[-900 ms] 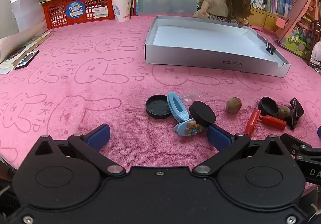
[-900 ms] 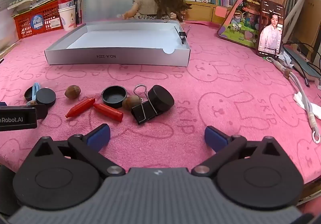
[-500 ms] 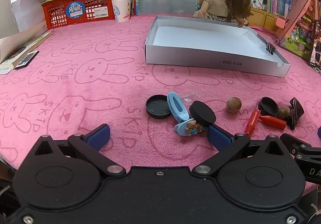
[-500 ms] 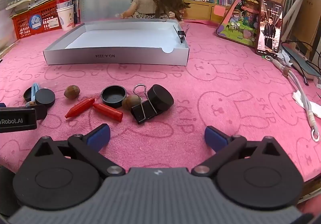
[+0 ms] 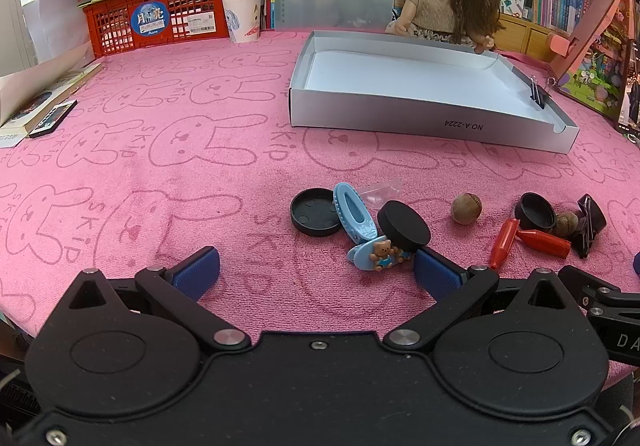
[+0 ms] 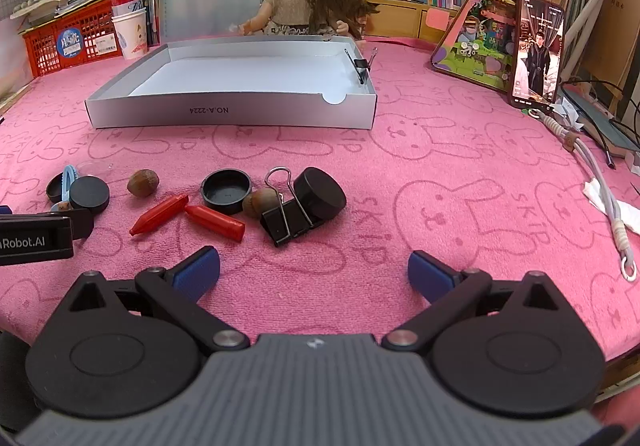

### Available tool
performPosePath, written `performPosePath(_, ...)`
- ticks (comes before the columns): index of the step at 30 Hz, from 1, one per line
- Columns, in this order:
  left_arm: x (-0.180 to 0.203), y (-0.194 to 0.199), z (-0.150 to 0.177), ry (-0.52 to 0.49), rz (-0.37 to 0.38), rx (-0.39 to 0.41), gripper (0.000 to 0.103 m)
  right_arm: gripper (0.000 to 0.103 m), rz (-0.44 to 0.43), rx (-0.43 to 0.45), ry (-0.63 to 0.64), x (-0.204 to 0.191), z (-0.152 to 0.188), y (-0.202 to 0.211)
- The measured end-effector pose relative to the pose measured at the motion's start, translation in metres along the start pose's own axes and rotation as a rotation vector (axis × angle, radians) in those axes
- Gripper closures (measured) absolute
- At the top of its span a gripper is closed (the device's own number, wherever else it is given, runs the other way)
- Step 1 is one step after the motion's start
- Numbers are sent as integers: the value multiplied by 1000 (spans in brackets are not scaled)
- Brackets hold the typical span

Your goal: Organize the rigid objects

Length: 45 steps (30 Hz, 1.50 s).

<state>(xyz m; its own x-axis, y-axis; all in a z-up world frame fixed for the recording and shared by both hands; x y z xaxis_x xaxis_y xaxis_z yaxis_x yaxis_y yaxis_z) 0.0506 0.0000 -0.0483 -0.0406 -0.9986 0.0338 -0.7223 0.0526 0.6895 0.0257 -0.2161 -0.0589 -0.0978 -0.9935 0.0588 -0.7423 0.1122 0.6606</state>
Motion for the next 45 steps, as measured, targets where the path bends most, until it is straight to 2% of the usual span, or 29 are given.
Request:
performPosePath(29,-1,0,1,-5,4,1,0,0,11,-6,-11,-1,0,1)
performPosePath(45,-1,3,3,-20,25,11,0,0,13,23,-19,-1,1,2)
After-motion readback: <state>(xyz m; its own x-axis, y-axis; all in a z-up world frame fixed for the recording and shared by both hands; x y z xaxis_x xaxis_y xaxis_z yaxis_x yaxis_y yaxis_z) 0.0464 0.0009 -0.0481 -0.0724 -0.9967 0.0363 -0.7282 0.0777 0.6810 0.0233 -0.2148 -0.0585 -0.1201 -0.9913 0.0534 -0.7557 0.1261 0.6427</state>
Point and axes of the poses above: each gripper's, at about its wrist camera, not at the fingertips, and y roughly against the way its jaws point, x to its right, z to its underside, the point moved 7 cm from there along -y, roughly the way its jaws point, and after that the axes turned 3 degrees about z, right-handed, at the moved point
